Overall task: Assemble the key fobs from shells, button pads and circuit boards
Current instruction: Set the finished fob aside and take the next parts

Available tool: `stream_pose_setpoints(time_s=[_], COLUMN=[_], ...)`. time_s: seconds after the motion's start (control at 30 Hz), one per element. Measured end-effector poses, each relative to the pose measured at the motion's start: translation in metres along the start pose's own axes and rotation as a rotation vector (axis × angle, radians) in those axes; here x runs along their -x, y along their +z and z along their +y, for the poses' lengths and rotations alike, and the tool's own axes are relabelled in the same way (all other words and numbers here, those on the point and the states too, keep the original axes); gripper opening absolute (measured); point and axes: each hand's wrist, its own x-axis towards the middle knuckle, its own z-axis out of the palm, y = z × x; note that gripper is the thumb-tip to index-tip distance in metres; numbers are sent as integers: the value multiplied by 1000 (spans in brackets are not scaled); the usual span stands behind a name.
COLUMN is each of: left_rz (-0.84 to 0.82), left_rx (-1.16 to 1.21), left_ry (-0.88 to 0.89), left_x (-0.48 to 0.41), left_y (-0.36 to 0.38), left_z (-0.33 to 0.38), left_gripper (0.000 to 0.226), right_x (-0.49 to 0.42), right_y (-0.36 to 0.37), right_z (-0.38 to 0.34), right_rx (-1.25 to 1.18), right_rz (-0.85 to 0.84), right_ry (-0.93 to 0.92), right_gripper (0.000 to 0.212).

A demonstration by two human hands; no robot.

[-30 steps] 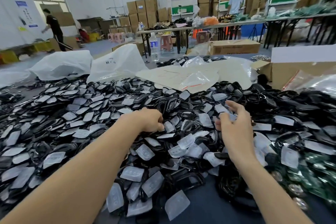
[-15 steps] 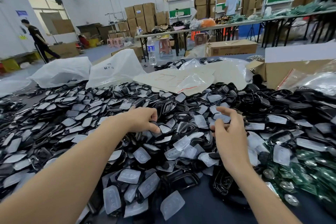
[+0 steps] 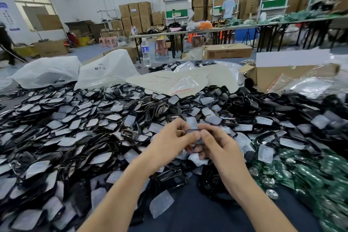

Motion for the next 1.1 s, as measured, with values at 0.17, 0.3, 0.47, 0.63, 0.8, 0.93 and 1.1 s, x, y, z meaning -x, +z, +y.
stream_pose_setpoints(time_s=[0.17,0.3,0.47,0.63,0.8,0.93,1.1], left_rz=[121,226,306,258,229,237,224], left_rx=[237,227,231,284,259,247,161], left_ry=[17,75,116,109,81,62,12], left_x=[35,60,82,97,101,107,116], left_y=[63,94,108,115,118,117,112], left_z=[-5,-8,-8,-2,-2,-1,-4], left_gripper=[10,7,22,31,30,32,25], right_x=[31,51,71,88,95,97,100], right_y=[-21,-28,-32,-32,-32,-32,-33], right_z=[7,4,-2,-4,-2,-1,-1], right_rx=[-41,-113,-106,-120,-127,-14,243], right_rz=[102,140,135,189,221,188,157], right_ry=[39,110,134,101,113,122,122], right_gripper=[17,19,22,24,25,21,16])
